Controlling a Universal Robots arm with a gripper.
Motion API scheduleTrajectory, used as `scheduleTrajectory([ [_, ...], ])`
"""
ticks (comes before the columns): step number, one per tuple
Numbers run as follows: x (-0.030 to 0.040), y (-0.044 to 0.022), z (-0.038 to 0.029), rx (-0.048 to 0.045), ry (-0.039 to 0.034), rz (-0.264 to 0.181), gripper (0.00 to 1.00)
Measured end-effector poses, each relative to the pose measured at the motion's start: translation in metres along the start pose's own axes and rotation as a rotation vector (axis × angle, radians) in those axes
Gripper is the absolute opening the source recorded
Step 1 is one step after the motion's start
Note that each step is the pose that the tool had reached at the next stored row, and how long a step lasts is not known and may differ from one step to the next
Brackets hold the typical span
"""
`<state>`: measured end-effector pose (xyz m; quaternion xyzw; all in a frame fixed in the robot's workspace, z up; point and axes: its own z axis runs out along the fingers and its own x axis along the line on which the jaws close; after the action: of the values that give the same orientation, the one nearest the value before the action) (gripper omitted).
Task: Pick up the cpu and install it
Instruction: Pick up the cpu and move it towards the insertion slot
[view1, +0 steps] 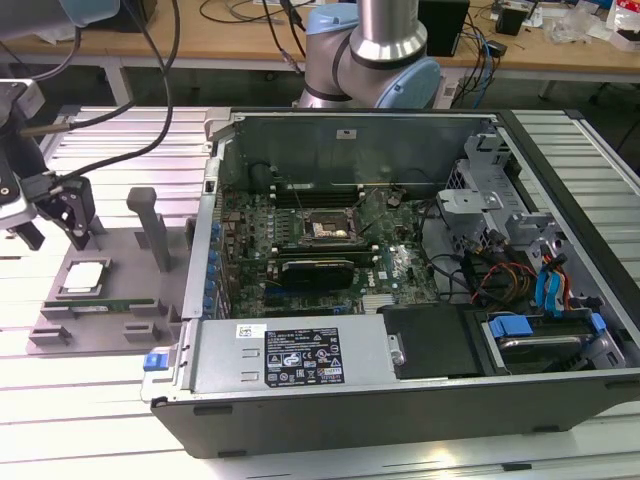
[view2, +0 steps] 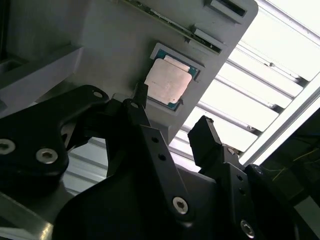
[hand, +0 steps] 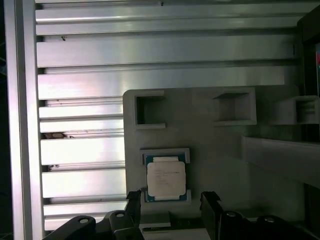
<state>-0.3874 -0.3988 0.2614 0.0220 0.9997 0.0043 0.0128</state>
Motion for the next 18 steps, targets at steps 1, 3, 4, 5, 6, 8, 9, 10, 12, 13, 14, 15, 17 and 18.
scheduleTrajectory([
  [1, 0.0000, 0.0000, 0.0005, 0.0000, 0.0000, 0.000, 0.60],
  [3, 0.0000, 0.0000, 0.0022, -0.0001, -0.0001, 0.000, 0.60],
  [4, 0.0001, 0.0000, 0.0034, 0.0000, 0.0000, 0.000, 0.60],
  [5, 0.0001, -0.0001, 0.0046, 0.0000, 0.0000, 0.000, 0.60],
  [6, 0.0001, -0.0001, 0.0056, 0.0000, 0.0000, 0.000, 0.60],
  [8, 0.0002, -0.0001, 0.0078, 0.0000, -0.0001, 0.000, 0.60],
  [9, 0.0002, -0.0001, 0.0086, 0.0000, -0.0001, 0.000, 0.60],
  [10, 0.0002, -0.0001, 0.0090, 0.0001, 0.0001, 0.000, 0.60],
  [12, 0.0002, -0.0001, 0.0103, 0.0000, 0.0000, 0.000, 0.60],
  [13, 0.0003, -0.0001, 0.0109, 0.0000, 0.0000, 0.000, 0.60],
  [14, 0.0003, -0.0001, 0.0122, 0.0000, 0.0000, 0.000, 0.60],
  [15, 0.0003, -0.0001, 0.0135, 0.0000, -0.0001, 0.000, 0.60],
  [17, 0.0004, -0.0002, 0.0171, 0.0000, 0.0000, 0.000, 0.60],
  [18, 0.0005, -0.0002, 0.0189, 0.0001, -0.0001, 0.000, 0.60],
])
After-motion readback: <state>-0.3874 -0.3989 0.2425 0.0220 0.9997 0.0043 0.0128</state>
